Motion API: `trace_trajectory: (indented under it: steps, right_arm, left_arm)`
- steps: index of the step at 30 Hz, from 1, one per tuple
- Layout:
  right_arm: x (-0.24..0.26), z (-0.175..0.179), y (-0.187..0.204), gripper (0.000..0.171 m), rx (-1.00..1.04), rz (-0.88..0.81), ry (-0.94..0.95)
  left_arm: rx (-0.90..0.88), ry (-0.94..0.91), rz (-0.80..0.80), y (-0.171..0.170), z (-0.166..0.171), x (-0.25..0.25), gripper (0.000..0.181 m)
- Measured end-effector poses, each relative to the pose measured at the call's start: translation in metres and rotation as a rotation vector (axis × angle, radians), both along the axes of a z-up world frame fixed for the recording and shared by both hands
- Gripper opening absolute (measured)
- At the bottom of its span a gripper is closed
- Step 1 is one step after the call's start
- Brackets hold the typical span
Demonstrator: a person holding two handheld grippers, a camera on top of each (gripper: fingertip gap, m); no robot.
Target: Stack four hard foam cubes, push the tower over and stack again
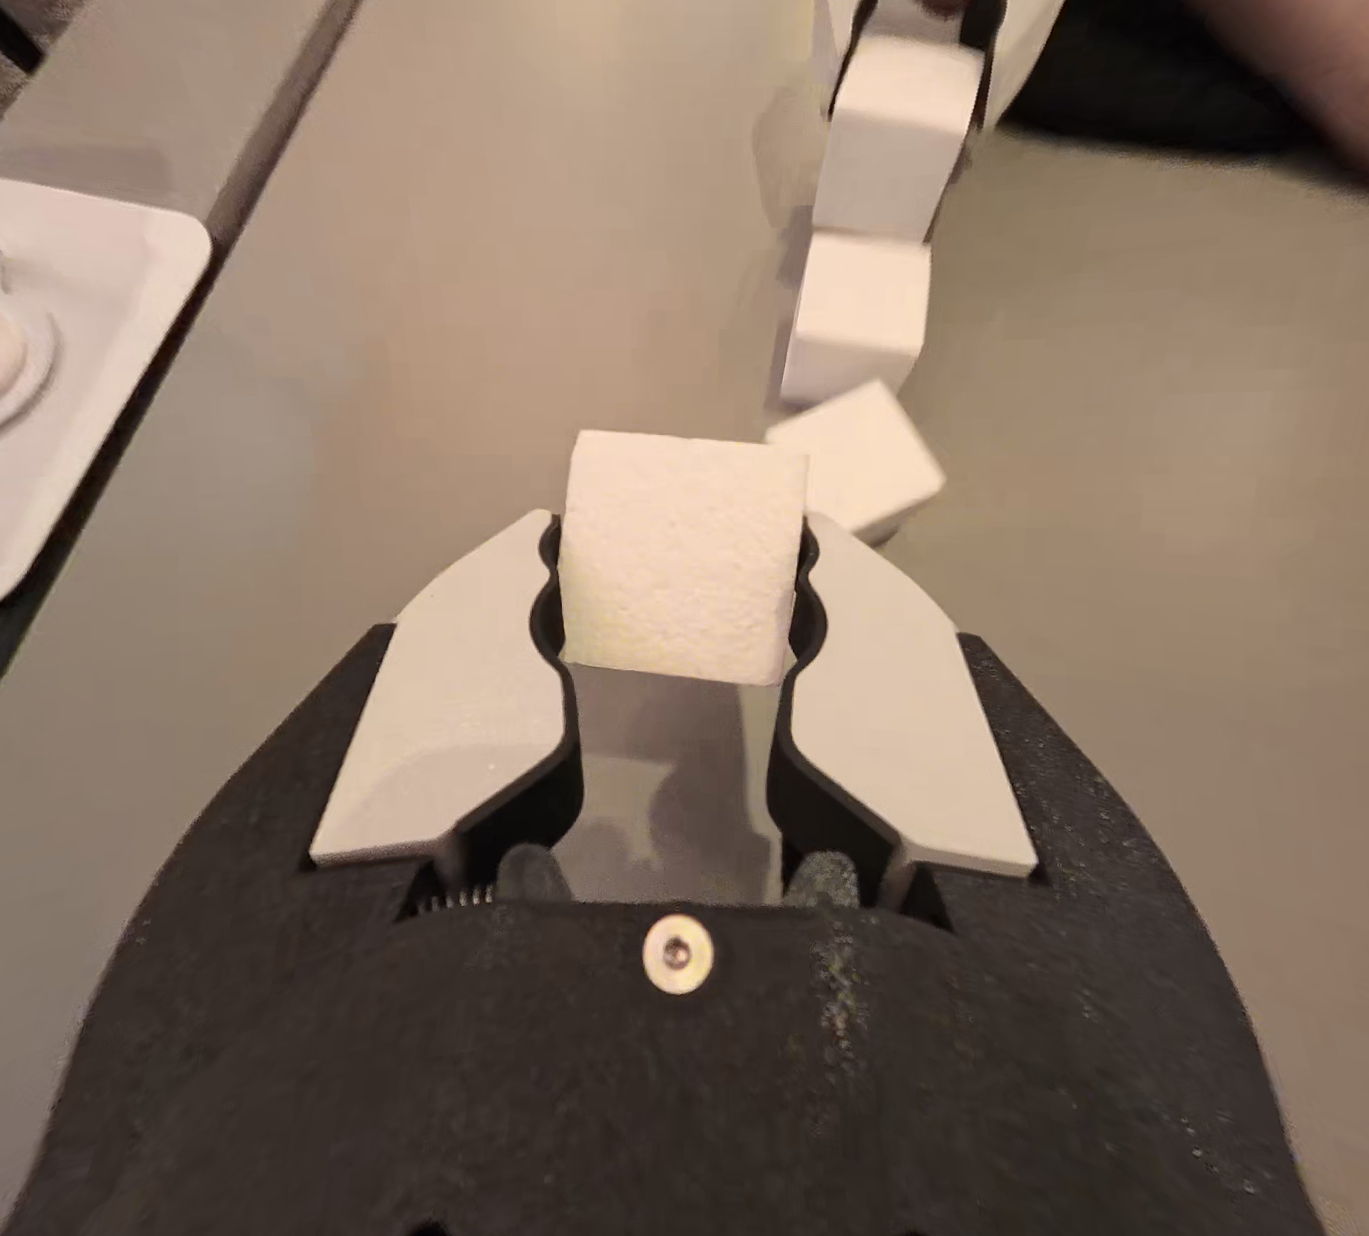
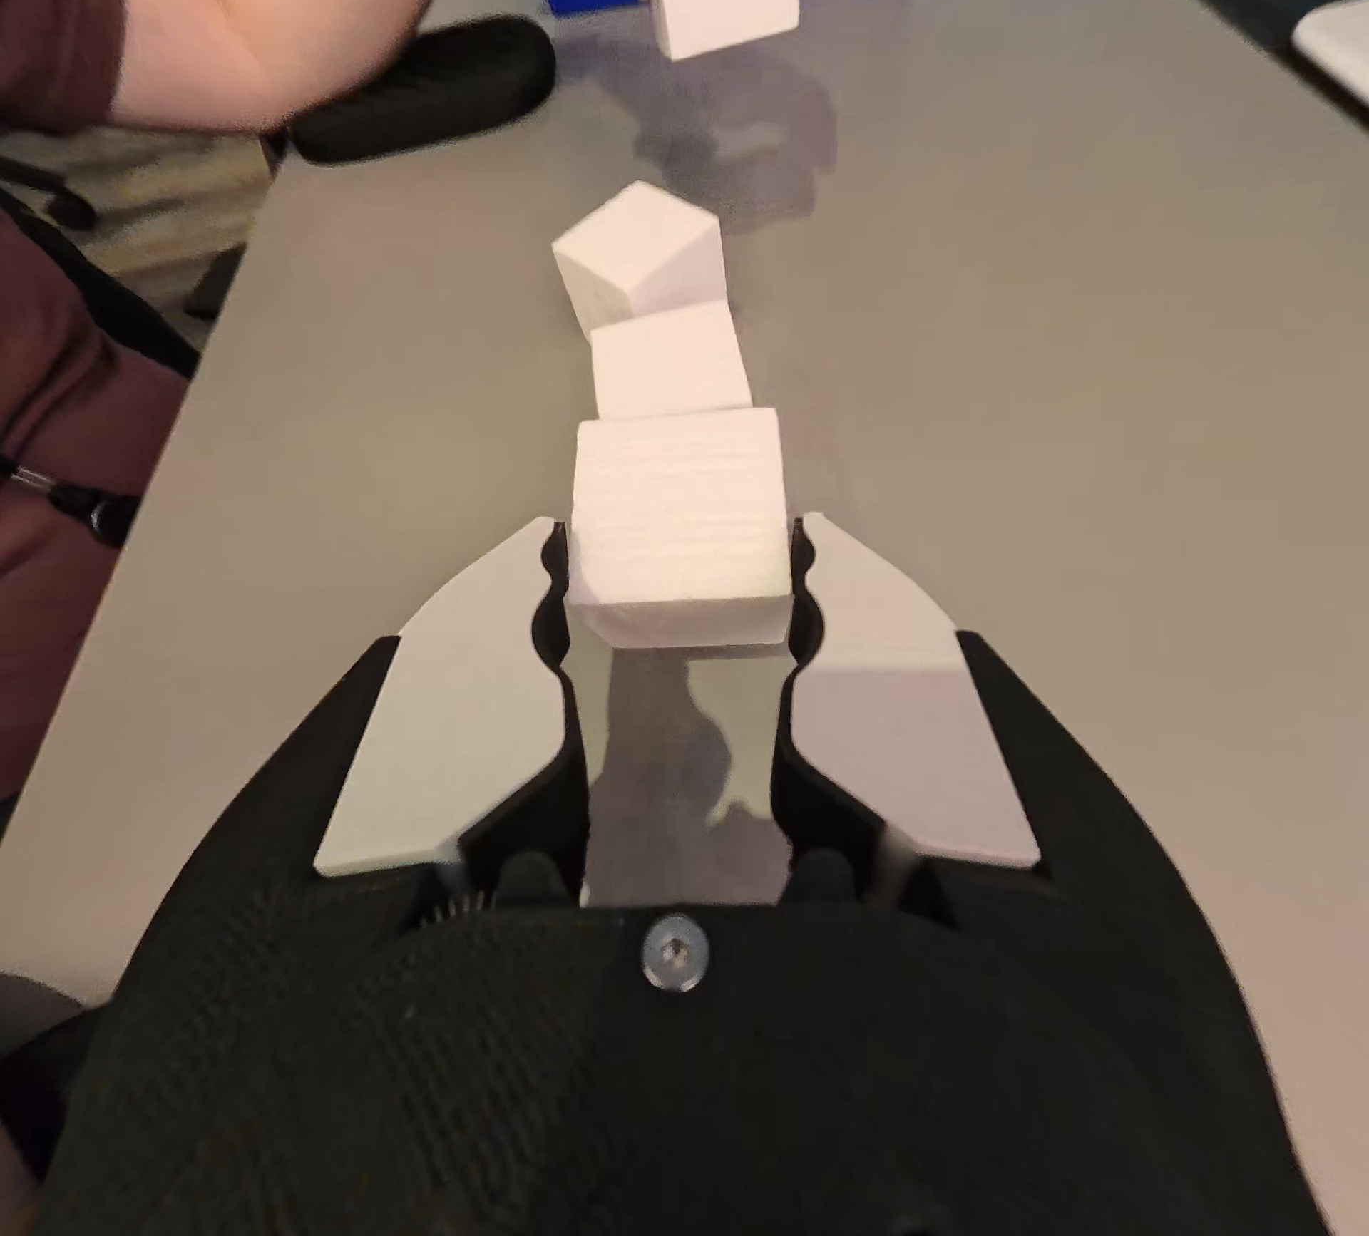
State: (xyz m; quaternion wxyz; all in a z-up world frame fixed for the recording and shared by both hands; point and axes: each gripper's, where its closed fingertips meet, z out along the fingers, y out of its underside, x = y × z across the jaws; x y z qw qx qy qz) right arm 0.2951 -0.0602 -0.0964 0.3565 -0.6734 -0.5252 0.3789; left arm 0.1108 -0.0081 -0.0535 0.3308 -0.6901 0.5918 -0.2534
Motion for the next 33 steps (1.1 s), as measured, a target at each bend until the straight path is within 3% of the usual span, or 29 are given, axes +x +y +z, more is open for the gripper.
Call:
trace_trajectory:
  steps: [5,7,11,19,33]
  right_arm:
    - [0.008,0.007,0.005,0.058,0.011,-0.036,0.037]
    - [0.011,0.003,0.007,0.058,-0.007,-0.05,0.03]
    - [0.01,0.0,0.006,0.058,-0.013,-0.042,0.012]
    - [0.012,0.0,0.005,0.058,-0.012,-0.037,0.009]
    - [0.012,-0.001,0.002,0.058,-0.024,-0.025,0.005]
  left_arm:
    - [-0.181,-0.054,0.283,-0.026,0.015,0.046,0.059]
    - [-0.16,0.02,0.284,-0.042,0.004,0.055,0.059]
    - [0.015,0.144,0.321,-0.042,-0.006,0.056,0.059]
    - [-0.157,0.134,0.348,-0.044,-0.026,0.06,0.059]
    - [-0.103,0.201,0.348,-0.042,-0.036,0.057,0.059]
